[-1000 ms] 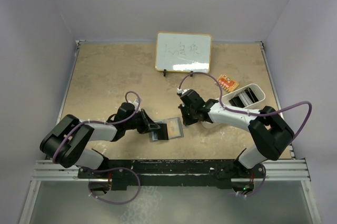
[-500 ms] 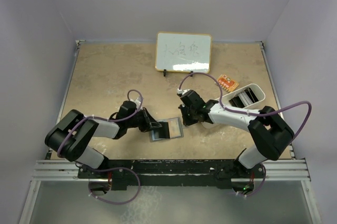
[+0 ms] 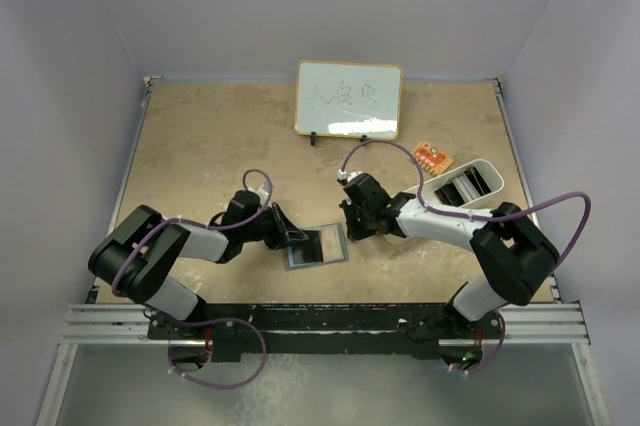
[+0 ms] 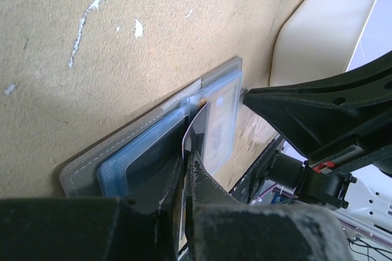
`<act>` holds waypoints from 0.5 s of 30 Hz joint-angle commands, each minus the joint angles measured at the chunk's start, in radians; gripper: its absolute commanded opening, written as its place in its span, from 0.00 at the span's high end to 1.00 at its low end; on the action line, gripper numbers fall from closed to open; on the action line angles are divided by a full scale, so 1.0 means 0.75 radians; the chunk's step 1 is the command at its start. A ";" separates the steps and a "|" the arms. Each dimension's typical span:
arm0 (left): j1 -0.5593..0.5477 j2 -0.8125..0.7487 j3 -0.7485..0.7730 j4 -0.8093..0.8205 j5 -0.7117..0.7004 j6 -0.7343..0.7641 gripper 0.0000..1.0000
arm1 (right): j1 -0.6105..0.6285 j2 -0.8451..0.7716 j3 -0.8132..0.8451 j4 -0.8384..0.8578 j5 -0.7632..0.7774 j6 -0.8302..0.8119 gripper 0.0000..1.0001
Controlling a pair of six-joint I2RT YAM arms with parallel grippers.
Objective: Put the credit cards into the card holder
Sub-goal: Insert the credit card into the card holder.
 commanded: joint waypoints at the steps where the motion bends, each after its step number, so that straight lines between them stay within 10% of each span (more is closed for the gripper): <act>1: 0.001 0.037 -0.005 0.070 -0.086 0.023 1.00 | 0.012 -0.038 -0.049 0.045 -0.039 0.075 1.00; 15: -0.056 0.061 -0.059 0.204 -0.169 -0.049 1.00 | 0.012 -0.081 -0.109 0.122 -0.074 0.188 1.00</act>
